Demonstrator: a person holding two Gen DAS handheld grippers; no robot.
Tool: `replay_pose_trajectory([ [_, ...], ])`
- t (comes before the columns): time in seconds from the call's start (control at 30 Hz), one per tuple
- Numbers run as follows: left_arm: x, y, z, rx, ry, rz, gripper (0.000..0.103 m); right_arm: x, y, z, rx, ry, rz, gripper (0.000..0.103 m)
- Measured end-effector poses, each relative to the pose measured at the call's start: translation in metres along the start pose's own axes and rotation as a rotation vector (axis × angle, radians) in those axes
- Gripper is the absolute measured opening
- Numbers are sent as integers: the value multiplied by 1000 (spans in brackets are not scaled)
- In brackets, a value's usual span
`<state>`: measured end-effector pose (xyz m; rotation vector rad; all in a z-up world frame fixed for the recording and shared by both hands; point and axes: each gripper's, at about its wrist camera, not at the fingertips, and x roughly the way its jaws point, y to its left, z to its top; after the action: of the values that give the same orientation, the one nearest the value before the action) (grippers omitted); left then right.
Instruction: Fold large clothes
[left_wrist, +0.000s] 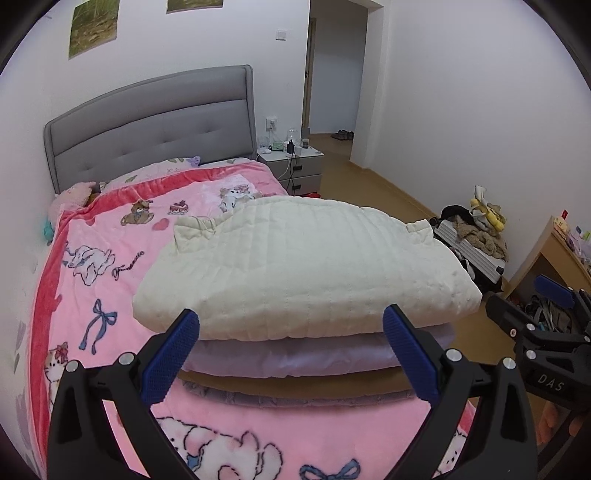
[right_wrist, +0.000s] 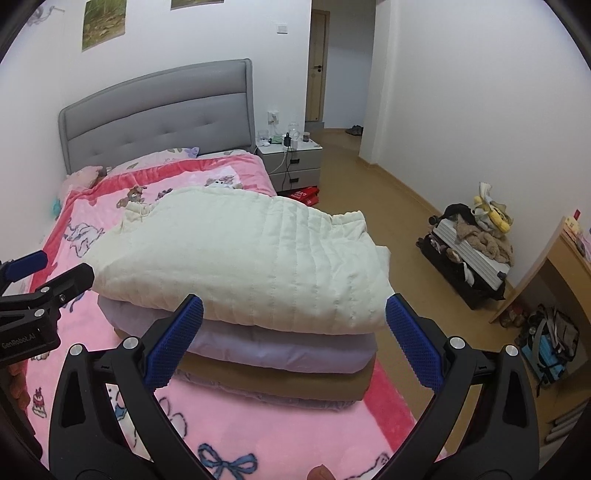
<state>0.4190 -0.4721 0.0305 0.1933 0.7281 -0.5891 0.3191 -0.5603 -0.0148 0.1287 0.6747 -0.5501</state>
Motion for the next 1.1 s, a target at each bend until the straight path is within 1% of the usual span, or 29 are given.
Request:
replay_pose_trajectory([
  [0.13, -6, -3, 2, 13, -24, 17, 98, -1, 2, 0, -1, 1, 0, 95],
  [0.37, -12, -4, 5, 26, -33, 18, 98, -1, -3, 0, 17, 4, -4, 95],
  [0.6, -16, -5, 3, 37, -31, 34, 98, -7, -5, 1, 17, -3, -5, 95],
  [0.87, -21, -2, 1, 30, -26, 32, 98, -13, 1, 3, -21, -8, -1, 95],
  [1.1, -24, -3, 1, 38, -25, 39, 98, -14, 3, 7, -20, -12, 10, 95],
])
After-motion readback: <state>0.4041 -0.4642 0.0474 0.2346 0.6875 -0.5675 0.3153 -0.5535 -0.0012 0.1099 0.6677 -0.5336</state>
